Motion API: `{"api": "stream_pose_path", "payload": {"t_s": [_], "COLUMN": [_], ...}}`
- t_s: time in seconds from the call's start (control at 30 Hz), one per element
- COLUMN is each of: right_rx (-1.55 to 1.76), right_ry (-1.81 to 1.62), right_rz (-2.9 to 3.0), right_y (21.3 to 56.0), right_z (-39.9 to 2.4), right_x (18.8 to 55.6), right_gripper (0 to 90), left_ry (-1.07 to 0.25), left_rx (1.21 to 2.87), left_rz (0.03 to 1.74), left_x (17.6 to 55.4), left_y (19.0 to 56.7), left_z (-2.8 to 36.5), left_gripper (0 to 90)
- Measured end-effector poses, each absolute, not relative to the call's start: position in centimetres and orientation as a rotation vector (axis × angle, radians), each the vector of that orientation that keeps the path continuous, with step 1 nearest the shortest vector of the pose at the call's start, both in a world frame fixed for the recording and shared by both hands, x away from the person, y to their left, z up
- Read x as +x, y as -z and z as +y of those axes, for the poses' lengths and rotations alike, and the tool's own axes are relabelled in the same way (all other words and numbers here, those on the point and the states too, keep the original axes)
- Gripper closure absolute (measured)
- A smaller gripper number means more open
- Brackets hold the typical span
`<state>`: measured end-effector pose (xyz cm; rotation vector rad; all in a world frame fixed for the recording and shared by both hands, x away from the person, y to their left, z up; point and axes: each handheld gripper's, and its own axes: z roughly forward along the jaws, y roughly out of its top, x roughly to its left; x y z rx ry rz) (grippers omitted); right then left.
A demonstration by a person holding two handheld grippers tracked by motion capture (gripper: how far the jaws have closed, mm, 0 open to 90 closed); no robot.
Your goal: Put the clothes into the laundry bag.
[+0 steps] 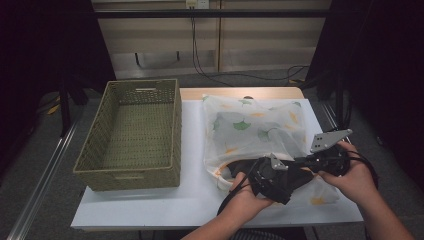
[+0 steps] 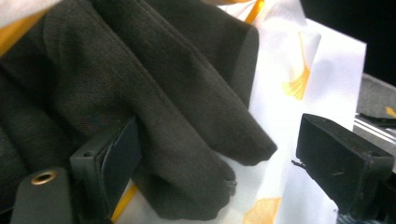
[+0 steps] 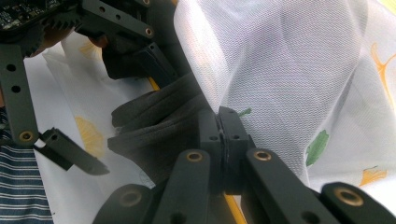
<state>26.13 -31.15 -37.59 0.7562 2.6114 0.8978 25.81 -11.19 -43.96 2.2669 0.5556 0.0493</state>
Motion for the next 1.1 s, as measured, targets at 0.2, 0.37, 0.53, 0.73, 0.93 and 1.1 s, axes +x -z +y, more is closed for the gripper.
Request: {"api": "stream_pose_path", "payload": {"t_s": [0.2, 0.37, 0.53, 0.73, 0.93, 1.1], "right_rx": [0.755, 0.744, 0.750, 0.726, 0.721, 0.734], "right_ry": [-0.898, -0.890, -0.897, -0.914, -0.934, -0.939], "right_rz": [2.612, 2.608, 2.607, 2.618, 2.624, 2.626], "right_y": [37.6, 37.5, 37.4, 37.5, 37.3, 37.2], "right_z": [-31.1, -31.0, -31.2, -31.1, -31.1, -31.3], "right_x": [26.1, 26.0, 25.9, 26.0, 25.8, 25.6], "right_gripper": [90.0, 90.0, 90.0, 90.0, 90.0, 90.0], "left_ry": [-0.084, -0.145, -0.142, -0.196, -0.280, -0.342], "left_rx": [2.294, 2.306, 2.364, 2.358, 2.348, 2.326], "left_rz": [0.604, 0.621, 0.601, 0.600, 0.617, 0.637], "left_x": [25.9, 26.0, 26.4, 26.6, 27.6, 28.8], "left_y": [44.3, 44.7, 45.1, 44.7, 44.1, 43.7], "left_z": [-12.0, -11.9, -11.3, -10.7, -10.2, -9.9], "left_gripper": [14.2, 23.9, 54.7, 78.7, 79.7, 79.9]}}
